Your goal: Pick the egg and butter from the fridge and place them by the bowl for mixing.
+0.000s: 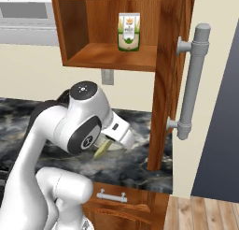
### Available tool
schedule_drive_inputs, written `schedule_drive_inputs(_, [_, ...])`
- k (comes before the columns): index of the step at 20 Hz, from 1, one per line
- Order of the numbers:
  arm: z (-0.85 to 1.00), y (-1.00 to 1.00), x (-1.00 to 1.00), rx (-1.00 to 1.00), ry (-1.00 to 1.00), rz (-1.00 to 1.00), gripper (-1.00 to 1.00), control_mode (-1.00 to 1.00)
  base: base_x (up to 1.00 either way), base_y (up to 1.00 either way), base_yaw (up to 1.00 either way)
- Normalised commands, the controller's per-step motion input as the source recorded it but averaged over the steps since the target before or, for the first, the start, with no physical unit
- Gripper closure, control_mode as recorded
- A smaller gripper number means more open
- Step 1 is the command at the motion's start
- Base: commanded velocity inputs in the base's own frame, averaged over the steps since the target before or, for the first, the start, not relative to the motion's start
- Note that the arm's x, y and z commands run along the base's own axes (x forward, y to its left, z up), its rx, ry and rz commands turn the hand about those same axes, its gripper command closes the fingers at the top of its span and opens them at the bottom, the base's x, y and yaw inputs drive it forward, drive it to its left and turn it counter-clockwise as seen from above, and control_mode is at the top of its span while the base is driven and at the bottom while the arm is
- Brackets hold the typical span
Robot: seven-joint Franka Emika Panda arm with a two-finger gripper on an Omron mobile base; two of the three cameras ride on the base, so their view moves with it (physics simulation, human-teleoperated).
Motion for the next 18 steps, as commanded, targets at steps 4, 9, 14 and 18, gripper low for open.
schedule_drive_inputs(4, [-0.42, -0.09, 0.24, 0.00, 0.00, 0.00, 1.00, -1.00, 0.00, 0.00, 0.00])
schedule_drive_inputs(9, [-0.37, -0.13, 0.26, 0.00, 0.00, 0.00, 1.00, -1.00, 0.00, 0.00, 0.00])
schedule_drive_inputs(14, [-0.19, -0.32, 0.26, 0.00, 0.03, 0.00, 1.00, -1.00, 0.00, 0.00, 0.00])
schedule_drive_inputs(18, [-0.08, -0.44, 0.20, 0.00, 0.05, 0.00, 1.00, -1.00, 0.00, 0.00, 0.00])
